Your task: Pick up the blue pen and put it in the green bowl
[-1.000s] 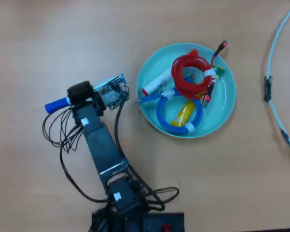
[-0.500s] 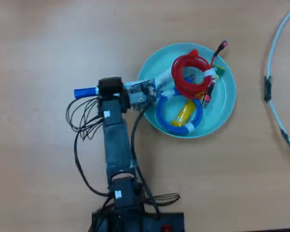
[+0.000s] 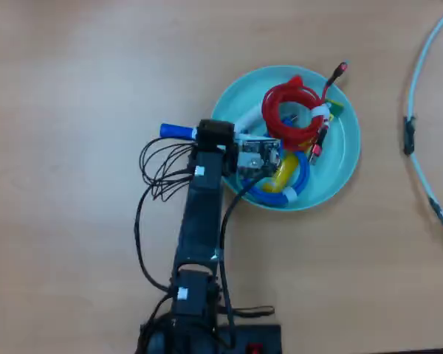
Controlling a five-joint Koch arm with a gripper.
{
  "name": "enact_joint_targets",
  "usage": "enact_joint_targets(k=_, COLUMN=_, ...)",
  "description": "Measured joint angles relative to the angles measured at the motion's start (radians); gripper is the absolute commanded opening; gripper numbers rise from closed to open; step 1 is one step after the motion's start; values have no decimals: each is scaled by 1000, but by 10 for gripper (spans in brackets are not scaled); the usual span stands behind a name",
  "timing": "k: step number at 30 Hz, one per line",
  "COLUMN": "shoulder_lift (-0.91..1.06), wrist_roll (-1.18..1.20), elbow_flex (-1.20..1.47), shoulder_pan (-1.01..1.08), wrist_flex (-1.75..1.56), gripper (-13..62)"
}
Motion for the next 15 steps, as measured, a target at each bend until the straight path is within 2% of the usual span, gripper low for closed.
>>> enact_joint_targets(k=15, shoulder_lift=-184, wrist_roll=0, elbow_flex=-61, shoulder_pan=80, wrist_flex=-3, gripper=-65)
